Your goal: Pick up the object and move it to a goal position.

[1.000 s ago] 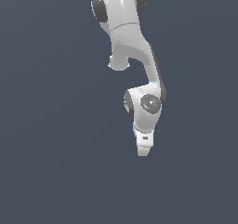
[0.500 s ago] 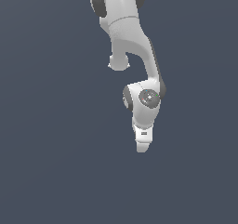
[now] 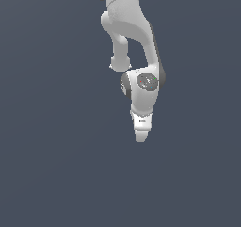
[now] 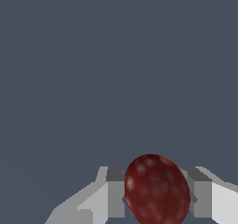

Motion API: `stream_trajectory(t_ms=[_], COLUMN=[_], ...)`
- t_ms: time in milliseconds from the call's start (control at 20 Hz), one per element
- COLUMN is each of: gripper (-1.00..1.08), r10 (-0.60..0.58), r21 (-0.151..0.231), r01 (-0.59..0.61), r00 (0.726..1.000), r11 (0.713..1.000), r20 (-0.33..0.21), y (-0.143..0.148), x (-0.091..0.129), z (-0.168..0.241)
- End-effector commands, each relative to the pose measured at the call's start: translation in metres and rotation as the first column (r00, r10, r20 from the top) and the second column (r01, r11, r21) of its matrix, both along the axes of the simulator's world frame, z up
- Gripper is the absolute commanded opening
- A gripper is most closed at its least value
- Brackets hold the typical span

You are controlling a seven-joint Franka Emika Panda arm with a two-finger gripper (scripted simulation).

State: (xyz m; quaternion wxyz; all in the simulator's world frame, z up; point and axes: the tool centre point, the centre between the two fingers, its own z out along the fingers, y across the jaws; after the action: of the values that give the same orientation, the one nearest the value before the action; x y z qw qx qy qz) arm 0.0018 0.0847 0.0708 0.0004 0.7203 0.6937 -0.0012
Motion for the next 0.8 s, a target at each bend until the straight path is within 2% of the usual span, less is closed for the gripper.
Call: stream_trajectory(t_ms=[0,400,750], gripper=[-1.0,-1.0,-1.0], r10=[0.0,0.0,0.0], r21=[-0.001,-0.002,0.0], r01=[0.0,0.0,0.0], r00=[1.0,1.0,1.0], r11=[1.0,1.0,1.0], r20=[0.001,0.001,0.001], y=[-0.005,-0.02,-0.028], x=[-0.013,-0.054,-0.076], z=[0.015,0.06,0.087])
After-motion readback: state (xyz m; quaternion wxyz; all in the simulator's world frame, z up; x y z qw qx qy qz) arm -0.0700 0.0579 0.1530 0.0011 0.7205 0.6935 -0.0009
